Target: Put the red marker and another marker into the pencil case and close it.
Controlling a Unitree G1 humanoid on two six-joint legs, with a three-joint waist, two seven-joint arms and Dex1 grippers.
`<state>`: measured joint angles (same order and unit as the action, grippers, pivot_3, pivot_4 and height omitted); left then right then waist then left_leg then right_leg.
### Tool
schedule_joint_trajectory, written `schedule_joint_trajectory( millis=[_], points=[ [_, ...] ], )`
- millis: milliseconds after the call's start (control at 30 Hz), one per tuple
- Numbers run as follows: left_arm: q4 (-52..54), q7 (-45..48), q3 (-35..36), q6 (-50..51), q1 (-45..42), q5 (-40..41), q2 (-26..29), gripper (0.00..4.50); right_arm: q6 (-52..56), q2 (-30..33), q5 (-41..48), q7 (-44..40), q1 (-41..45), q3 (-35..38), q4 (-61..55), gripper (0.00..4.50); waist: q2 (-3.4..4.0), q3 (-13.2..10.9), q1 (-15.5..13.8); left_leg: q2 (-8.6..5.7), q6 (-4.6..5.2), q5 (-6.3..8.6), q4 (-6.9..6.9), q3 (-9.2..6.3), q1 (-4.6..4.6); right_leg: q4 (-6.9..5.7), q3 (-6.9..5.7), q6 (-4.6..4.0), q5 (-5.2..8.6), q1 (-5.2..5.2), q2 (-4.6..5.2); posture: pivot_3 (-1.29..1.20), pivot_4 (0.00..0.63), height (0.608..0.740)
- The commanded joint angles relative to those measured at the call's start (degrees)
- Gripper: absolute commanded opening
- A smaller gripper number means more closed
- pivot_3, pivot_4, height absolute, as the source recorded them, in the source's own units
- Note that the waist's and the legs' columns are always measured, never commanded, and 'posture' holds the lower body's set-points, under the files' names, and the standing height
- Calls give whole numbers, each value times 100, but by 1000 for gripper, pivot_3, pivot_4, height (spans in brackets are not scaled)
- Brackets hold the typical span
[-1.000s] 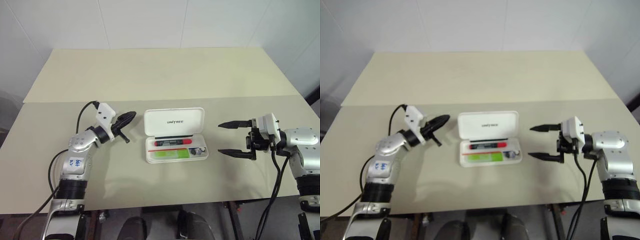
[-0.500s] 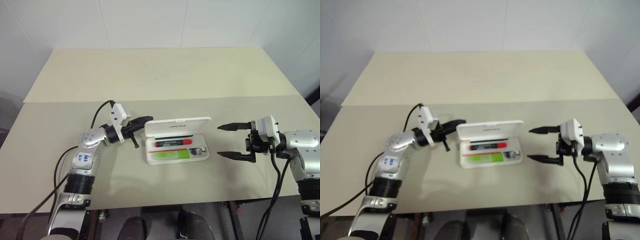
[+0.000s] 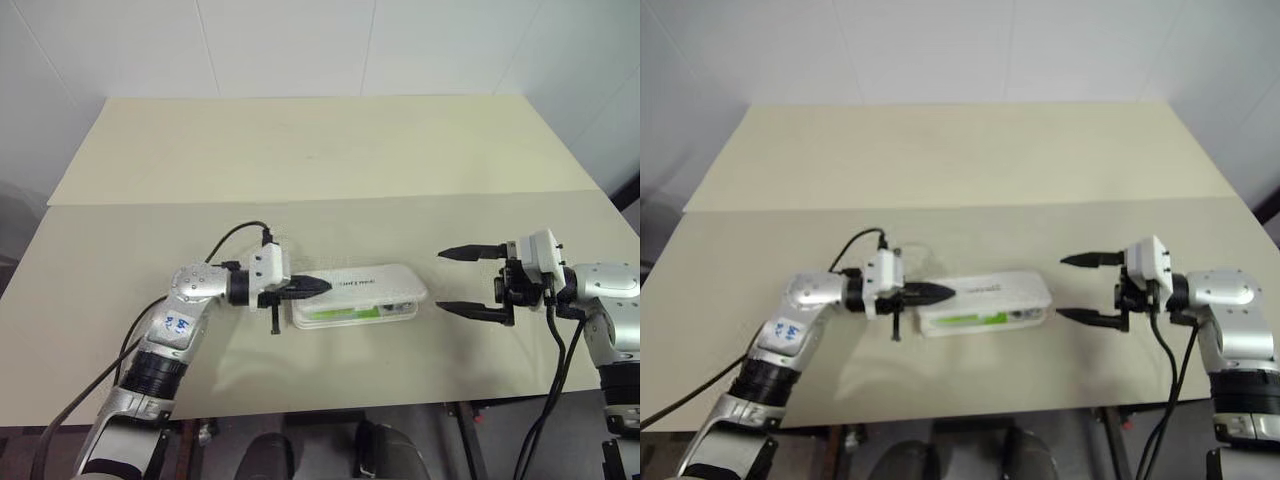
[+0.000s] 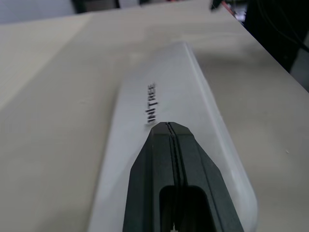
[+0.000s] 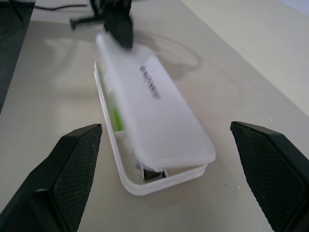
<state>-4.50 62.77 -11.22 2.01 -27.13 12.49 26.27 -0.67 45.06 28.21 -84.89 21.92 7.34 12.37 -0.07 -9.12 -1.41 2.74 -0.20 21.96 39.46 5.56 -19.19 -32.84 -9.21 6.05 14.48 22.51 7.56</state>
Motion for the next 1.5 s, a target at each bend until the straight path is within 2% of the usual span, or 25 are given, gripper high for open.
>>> schedule_joint_trajectory(
  millis=[33, 267, 533, 900, 1067, 1200, 1367, 1500],
  points=[
    [170, -54, -266, -6, -81, -236, -63, 22, 223, 208, 232, 50, 2, 309, -325, 4500, 0, 0, -6, 0, 0, 0, 0, 0, 0, 0, 0, 0, 0, 0, 0, 0, 150, 740],
    [79, -357, -697, 412, -165, -709, -211, 22, 536, 240, 333, 228, -71, 386, -739, 4500, -1, 1, -14, 0, 0, 0, 0, -3, 0, 0, 0, 0, 0, -2, 1, 0, 150, 740],
    [290, -697, -810, 1056, -233, -896, -355, 22, 604, 137, 374, 404, -216, 353, -1049, 4500, -3, 6, -37, 0, 1, 0, 19, -7, 1, -3, 2, 0, 0, -13, 4, 0, 150, 740],
    [807, -515, -1109, 1591, -113, -1090, 162, 22, 541, -34, 309, 439, -118, 231, -963, 4500, -4, 8, -1, 1, 1, 1, 14, -8, 2, -3, 3, 0, 0, -8, 1, 0, 150, 740],
    [887, -667, -1131, 1694, -28, -1064, 182, 22, 544, -86, 289, 442, -80, 196, -963, 4500, -4, 12, -4, 1, 1, 1, 14, -9, 2, -3, 5, -1, 0, -8, 2, 0, 150, 740],
    [947, -921, -876, 1641, 67, -856, 20, 22, 526, -130, 276, 430, -67, 159, -939, 4500, -4, 12, -7, 1, 1, 1, 14, -9, 3, -4, 6, -1, 0, -8, 2, 0, 150, 740],
    [1212, -1120, -108, 1560, 136, -198, -250, 22, 452, -182, 236, 349, 36, 74, -785, 4500, -6, 11, -6, 1, 1, 1, 15, -8, -1, -4, 7, -1, 0, -5, 3, 0, 150, 740],
    [1486, -1104, 488, 1440, 332, 237, -136, 22, 334, -228, 169, 244, 209, -20, -509, 4500, -5, 11, 10, 3, 1, 1, 14, -9, -1, -4, 5, -1, 0, -3, 1, 0, 150, 740]
  ],
)
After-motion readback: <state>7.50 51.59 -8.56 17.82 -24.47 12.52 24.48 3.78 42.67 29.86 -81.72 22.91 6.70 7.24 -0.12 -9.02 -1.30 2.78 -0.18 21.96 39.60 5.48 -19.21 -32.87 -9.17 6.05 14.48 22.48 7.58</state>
